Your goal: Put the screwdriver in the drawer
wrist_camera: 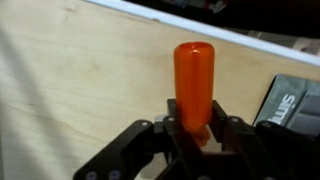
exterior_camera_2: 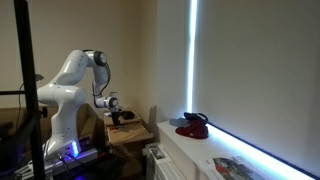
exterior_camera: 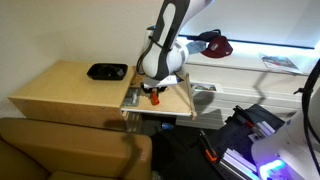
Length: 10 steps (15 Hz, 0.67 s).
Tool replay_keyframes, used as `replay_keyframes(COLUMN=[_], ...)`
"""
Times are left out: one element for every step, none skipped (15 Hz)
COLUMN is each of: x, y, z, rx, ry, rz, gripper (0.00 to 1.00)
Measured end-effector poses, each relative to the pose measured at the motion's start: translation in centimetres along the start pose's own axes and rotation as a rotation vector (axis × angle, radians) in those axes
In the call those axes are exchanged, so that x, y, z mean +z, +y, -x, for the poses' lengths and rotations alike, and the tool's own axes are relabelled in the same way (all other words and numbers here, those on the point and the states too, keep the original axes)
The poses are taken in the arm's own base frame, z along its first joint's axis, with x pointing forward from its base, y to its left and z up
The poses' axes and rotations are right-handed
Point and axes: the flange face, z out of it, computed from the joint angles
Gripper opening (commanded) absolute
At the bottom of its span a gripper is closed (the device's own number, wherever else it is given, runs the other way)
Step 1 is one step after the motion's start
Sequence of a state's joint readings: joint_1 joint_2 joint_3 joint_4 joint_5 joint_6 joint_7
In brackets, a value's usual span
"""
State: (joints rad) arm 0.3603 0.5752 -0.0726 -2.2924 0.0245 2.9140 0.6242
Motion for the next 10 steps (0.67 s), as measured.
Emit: replay_keyframes(x=[-1.2,-2.4,-3.6,-4.6,-5.3,-5.7,-5.6,-5.3,-4.7,-3.9], y=[2.1,4.3,6.6,8.7,10.6,12.1,13.2,14.0,14.5,14.8], z=[-1.4,-2.8,-4.0,-5.1,-5.9,-6.5,-6.9,-7.0,-6.9,-6.7], rx=[0.059,0.120,0.182,0.236,0.282,0.320,0.352,0.383,0.414,0.444], ry=[0.003,0.009,0.012,0.013,0.012,0.008,0.004,-0.002,-0.013,-0.029], rz=[-0.020,-0.039,-0.056,-0.071,-0.077,-0.076,-0.072,-0.068,-0.066,-0.064], gripper=[0.08,0.08,0.08,0.08,0.08,0.08,0.08,0.08,0.08,0.08])
